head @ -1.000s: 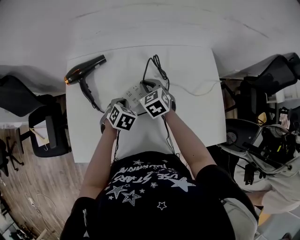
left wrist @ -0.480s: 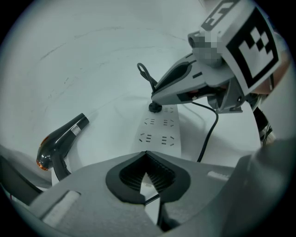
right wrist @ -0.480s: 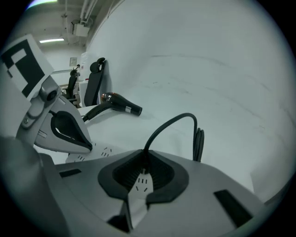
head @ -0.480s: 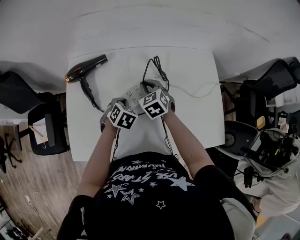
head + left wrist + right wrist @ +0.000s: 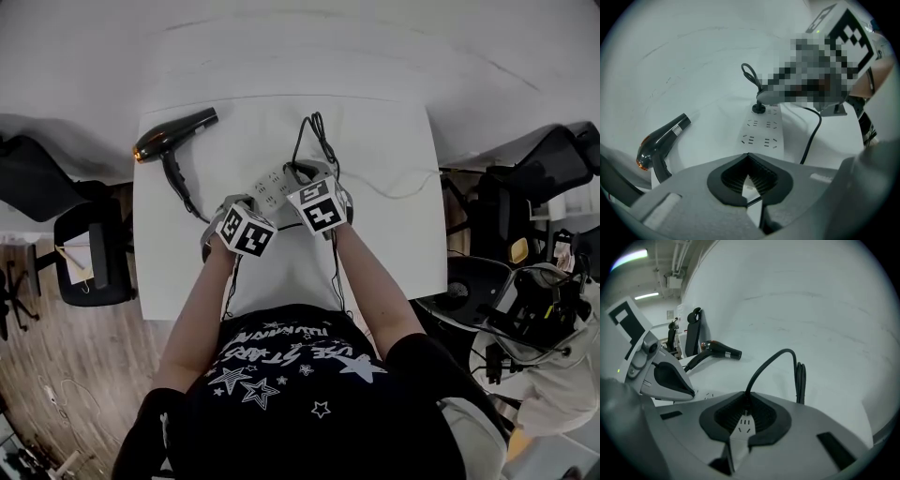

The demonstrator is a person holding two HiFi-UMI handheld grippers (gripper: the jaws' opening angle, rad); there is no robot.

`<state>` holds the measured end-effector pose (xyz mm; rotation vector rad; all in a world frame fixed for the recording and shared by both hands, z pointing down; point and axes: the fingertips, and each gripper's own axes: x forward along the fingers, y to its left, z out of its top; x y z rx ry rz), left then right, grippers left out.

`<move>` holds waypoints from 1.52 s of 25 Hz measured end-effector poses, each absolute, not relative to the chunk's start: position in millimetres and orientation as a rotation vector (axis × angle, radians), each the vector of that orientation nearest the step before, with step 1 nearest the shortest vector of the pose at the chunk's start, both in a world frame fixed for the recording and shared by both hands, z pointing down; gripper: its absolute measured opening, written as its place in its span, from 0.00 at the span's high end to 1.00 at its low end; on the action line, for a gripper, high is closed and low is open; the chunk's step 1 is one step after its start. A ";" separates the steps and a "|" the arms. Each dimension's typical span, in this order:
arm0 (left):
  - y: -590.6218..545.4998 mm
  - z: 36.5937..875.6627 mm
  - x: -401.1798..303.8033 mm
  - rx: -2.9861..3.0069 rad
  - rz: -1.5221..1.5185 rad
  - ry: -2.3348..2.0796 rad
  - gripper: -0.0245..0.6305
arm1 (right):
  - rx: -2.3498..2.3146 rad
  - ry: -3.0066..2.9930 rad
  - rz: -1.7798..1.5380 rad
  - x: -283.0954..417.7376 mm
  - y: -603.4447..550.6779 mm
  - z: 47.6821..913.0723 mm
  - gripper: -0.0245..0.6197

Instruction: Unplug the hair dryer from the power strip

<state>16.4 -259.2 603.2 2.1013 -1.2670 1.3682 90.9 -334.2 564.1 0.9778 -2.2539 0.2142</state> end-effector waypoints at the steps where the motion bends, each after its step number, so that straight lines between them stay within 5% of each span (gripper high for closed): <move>1: -259.1 603.3 16.3 2.100 1.363 -1.268 0.95 | 0.986 -2.255 0.225 91.7 -333.8 564.1 0.89; 38: -263.1 600.3 15.5 2.097 1.358 -1.281 0.95 | 0.938 -2.360 0.252 92.6 -342.5 522.9 0.89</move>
